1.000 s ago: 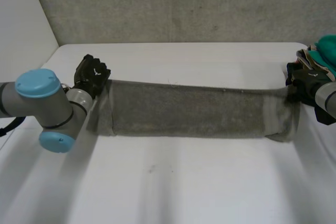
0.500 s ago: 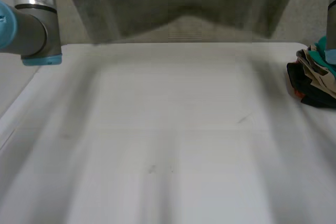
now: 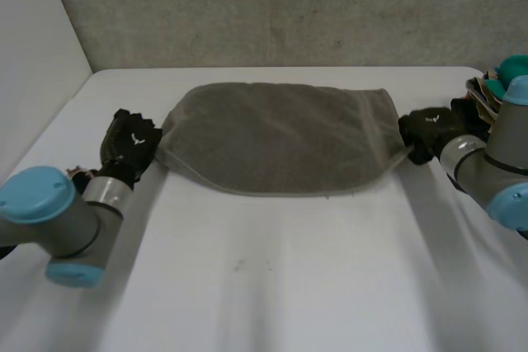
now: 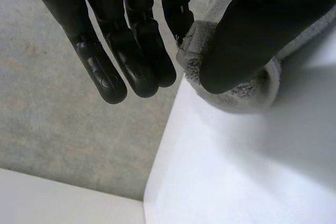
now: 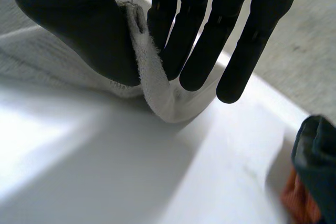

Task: Fold the laundry.

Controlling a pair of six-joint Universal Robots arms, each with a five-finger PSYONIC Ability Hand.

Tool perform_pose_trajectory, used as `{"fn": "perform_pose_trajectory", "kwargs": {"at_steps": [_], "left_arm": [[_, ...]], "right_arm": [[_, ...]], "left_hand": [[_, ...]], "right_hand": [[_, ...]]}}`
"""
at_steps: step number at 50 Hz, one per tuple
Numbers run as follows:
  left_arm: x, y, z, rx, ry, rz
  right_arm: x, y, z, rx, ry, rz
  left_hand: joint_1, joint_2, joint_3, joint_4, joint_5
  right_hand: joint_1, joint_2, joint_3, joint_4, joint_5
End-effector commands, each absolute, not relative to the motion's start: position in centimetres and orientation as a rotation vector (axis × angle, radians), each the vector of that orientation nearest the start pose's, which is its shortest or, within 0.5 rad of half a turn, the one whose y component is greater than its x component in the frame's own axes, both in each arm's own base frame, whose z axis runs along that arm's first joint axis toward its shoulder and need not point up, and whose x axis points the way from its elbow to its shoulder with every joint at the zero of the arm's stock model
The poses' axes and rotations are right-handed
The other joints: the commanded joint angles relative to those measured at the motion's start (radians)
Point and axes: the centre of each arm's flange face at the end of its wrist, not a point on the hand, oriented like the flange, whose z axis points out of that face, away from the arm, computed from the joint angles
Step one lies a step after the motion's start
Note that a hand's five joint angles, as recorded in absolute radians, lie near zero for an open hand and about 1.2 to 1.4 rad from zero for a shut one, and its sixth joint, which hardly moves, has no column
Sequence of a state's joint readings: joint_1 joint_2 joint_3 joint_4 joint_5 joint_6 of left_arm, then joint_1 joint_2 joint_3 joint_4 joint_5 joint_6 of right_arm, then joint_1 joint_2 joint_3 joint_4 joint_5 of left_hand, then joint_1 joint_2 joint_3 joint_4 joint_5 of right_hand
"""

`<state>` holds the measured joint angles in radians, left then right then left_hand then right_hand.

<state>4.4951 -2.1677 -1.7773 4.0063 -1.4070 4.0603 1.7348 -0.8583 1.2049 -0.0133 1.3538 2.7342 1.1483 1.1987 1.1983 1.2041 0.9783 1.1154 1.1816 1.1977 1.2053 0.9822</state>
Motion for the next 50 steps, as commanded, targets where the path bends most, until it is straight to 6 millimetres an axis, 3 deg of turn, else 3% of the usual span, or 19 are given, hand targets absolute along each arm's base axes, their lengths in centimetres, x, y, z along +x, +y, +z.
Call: {"fn": "perform_pose_trajectory", "kwargs": {"at_steps": [1, 7, 9, 12, 16, 19, 23, 27, 32, 39, 44, 50], "left_arm": [[-19.5, -30.8, 15.4, 1.132, 1.520, -1.892], [-18.1, -24.5, 17.0, 1.338, 1.597, -1.706], [-17.5, -22.4, 17.2, 1.444, 1.651, -1.631], [-17.0, -21.1, 17.5, 1.534, 1.698, -1.583], [-17.2, -20.6, 18.1, 1.629, 1.710, -1.601], [-17.5, -22.0, 18.7, 1.625, 1.658, -1.645], [-17.8, -24.7, 18.2, 1.615, 1.625, -1.652], [-20.0, -26.9, 17.7, 1.637, 1.579, -1.665], [-21.5, -30.0, 15.5, 1.583, 1.586, -1.600], [-23.7, -32.1, 14.7, 1.559, 1.485, -1.677], [-25.3, -34.9, 14.4, 1.449, 1.356, -1.784], [-26.3, -36.9, 14.6, 1.326, 1.276, -1.836]], "right_arm": [[20.5, -34.0, 17.4, -1.049, 2.466, -1.656], [16.9, -28.0, 19.4, -1.387, 2.613, -1.391], [15.5, -25.6, 19.4, -1.563, 2.640, -1.208], [14.7, -24.5, 19.2, -1.671, 2.633, -1.093], [14.2, -25.6, 19.2, -1.576, 2.676, -1.155], [14.2, -26.8, 18.7, -1.518, 2.688, -1.196], [14.3, -29.7, 18.2, -1.373, 2.708, -1.331], [15.6, -31.5, 17.6, -1.307, 2.678, -1.435], [16.0, -33.0, 16.5, -1.293, 2.693, -1.503], [16.9, -34.8, 15.8, -1.287, 2.644, -1.655], [17.3, -37.2, 15.3, -1.216, 2.618, -1.825], [17.4, -39.5, 15.0, -1.172, 2.605, -1.944]], "left_hand": [[0.248, 0.198, 0.198, 0.192, 0.243], [0.248, 0.198, 0.198, 0.192, 0.243], [0.248, 0.198, 0.198, 0.192, 0.243], [0.248, 0.198, 0.198, 0.192, 0.243], [0.248, 0.198, 0.198, 0.192, 0.243], [0.248, 0.198, 0.198, 0.192, 0.243], [0.248, 0.198, 0.198, 0.192, 0.243], [0.248, 0.198, 0.198, 0.192, 0.243], [0.248, 0.198, 0.198, 0.192, 0.243], [0.248, 0.198, 0.198, 0.192, 0.243], [0.248, 0.198, 0.198, 0.192, 0.243], [0.248, 0.198, 0.198, 0.192, 0.243]], "right_hand": [[0.281, 0.215, 0.199, 0.191, 0.240], [0.281, 0.215, 0.199, 0.191, 0.240], [0.281, 0.215, 0.199, 0.191, 0.240], [0.281, 0.215, 0.199, 0.191, 0.240], [0.281, 0.215, 0.199, 0.191, 0.240], [0.281, 0.215, 0.199, 0.191, 0.240], [0.281, 0.215, 0.199, 0.191, 0.240], [0.281, 0.215, 0.199, 0.191, 0.240], [0.281, 0.215, 0.199, 0.191, 0.240], [0.281, 0.215, 0.199, 0.191, 0.240], [0.281, 0.215, 0.199, 0.191, 0.240], [0.281, 0.215, 0.199, 0.191, 0.240]]}}
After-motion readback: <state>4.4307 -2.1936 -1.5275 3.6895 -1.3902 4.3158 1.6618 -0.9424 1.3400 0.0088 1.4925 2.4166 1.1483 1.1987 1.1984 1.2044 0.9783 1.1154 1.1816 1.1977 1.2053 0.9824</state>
